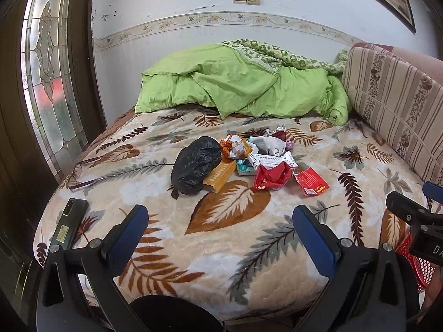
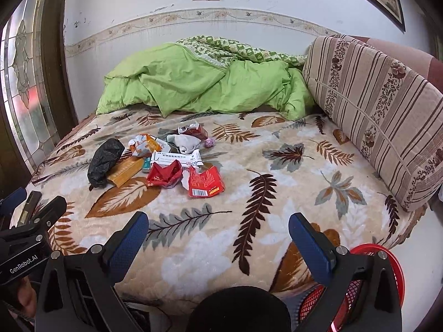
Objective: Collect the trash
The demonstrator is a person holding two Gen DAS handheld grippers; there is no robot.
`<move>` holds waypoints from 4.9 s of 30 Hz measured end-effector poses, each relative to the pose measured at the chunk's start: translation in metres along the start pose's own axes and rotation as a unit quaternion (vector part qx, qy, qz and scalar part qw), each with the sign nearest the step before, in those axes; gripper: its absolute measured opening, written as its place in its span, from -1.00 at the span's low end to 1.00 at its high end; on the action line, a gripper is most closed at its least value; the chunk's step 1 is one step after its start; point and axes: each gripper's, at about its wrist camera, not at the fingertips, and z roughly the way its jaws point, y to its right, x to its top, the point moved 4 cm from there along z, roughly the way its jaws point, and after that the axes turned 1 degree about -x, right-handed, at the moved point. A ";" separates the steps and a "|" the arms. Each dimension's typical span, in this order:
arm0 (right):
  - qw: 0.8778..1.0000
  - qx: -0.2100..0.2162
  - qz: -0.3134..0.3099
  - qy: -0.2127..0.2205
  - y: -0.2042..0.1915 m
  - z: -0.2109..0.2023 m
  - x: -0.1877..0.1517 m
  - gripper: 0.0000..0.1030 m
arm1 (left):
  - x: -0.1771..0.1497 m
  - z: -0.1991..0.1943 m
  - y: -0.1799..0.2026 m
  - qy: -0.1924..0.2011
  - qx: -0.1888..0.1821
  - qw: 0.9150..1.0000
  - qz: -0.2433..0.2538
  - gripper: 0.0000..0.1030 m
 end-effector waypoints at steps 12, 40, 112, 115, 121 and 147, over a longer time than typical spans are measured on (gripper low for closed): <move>1.000 0.003 -0.002 -0.003 0.001 0.001 -0.002 0.98 | 0.000 -0.002 0.003 -0.006 -0.002 1.000 0.005 1.00; 0.999 0.025 0.011 -0.031 0.004 0.015 -0.008 0.98 | -0.005 0.017 -0.002 -0.034 0.000 0.999 0.002 1.00; 0.980 0.089 0.135 -0.117 0.020 0.176 0.032 -0.72 | 0.037 0.131 -0.006 -0.060 -0.120 0.990 -0.039 -0.17; 0.982 0.092 0.136 -0.094 0.017 0.156 0.029 -0.72 | 0.037 0.126 0.000 -0.055 -0.121 0.991 -0.029 -0.17; 0.984 0.094 0.130 -0.073 0.017 0.133 0.024 -0.72 | 0.032 0.119 0.009 -0.055 -0.121 0.991 -0.019 -0.17; 0.984 0.105 0.125 -0.068 0.027 0.093 -0.001 -0.72 | 0.006 0.088 0.054 -0.045 -0.088 0.993 0.064 -0.17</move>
